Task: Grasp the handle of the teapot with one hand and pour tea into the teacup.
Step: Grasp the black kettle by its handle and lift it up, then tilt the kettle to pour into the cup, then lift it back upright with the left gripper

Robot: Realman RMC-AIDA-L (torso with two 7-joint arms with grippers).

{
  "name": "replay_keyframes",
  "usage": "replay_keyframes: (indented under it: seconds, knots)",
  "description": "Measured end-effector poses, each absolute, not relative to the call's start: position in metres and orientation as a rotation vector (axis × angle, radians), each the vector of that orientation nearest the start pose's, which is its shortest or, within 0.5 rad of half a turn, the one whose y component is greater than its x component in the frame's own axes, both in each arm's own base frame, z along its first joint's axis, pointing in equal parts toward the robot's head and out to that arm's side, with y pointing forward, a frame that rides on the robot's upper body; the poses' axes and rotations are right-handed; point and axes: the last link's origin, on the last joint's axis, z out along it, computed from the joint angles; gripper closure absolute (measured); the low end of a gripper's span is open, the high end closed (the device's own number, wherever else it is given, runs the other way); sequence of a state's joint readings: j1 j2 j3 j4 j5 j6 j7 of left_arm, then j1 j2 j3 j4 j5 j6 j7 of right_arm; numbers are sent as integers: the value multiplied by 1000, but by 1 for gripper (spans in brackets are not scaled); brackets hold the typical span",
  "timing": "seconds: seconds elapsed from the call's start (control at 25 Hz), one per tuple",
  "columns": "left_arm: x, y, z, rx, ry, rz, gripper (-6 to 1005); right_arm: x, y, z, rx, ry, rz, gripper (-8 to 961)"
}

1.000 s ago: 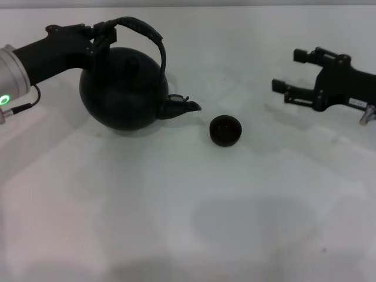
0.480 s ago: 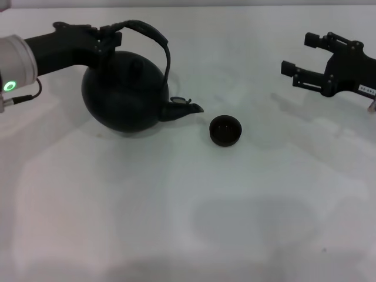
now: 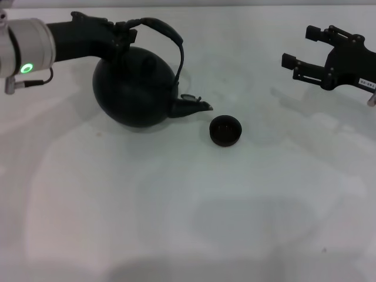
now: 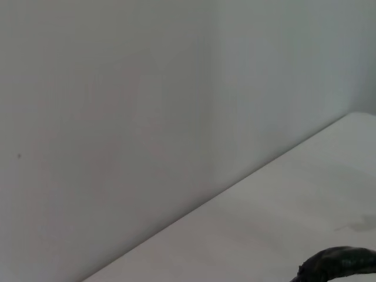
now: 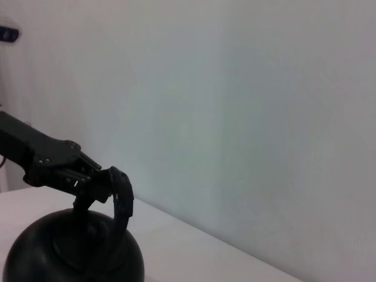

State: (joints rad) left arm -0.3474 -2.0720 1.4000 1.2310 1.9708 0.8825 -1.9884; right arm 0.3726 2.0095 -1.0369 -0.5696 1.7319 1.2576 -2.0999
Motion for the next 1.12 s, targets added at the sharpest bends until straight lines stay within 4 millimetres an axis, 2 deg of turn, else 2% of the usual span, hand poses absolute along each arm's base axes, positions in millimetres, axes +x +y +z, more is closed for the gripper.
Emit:
replay_keyframes:
  seconds: [0.6, 1.12]
  knots:
    - [-174, 383, -18, -2501, -543, -149, 827, 299, 334, 13, -2377, 446, 701, 102]
    - [-152, 385, -13, -2500, -472, -76, 833, 302, 332, 14, -2374, 453, 695, 103]
